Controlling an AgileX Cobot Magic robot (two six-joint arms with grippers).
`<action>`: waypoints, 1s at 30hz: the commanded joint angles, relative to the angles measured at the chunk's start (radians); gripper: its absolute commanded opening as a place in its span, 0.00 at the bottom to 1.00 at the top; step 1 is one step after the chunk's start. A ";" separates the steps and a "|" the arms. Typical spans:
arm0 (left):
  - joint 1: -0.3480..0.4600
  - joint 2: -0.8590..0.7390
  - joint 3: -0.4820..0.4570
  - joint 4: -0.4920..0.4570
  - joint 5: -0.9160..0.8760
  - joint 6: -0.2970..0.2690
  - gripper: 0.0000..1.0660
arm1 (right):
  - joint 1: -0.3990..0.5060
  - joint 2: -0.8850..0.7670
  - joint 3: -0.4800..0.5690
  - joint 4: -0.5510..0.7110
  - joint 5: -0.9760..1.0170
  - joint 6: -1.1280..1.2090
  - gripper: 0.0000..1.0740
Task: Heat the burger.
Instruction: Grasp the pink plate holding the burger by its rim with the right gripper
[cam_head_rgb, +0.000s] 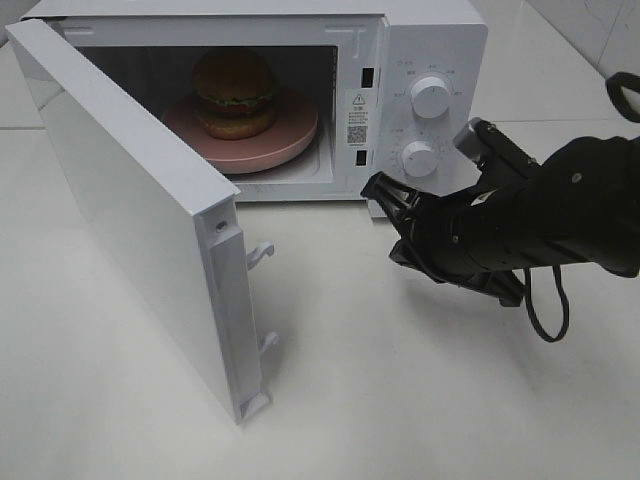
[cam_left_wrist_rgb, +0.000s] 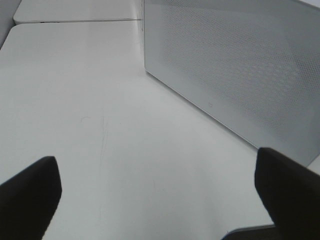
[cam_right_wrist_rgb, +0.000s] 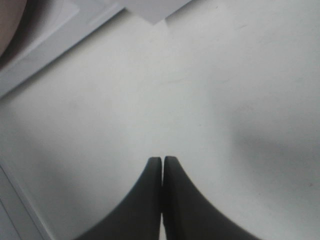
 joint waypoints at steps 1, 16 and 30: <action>-0.001 -0.015 0.003 -0.007 -0.014 -0.001 0.93 | -0.012 -0.027 -0.003 -0.052 0.107 -0.116 0.00; -0.001 -0.015 0.003 -0.007 -0.014 -0.001 0.93 | -0.110 -0.030 -0.203 -0.545 0.711 -0.272 0.00; -0.001 -0.015 0.003 -0.007 -0.014 -0.001 0.93 | -0.110 -0.030 -0.314 -0.567 1.006 -0.889 0.02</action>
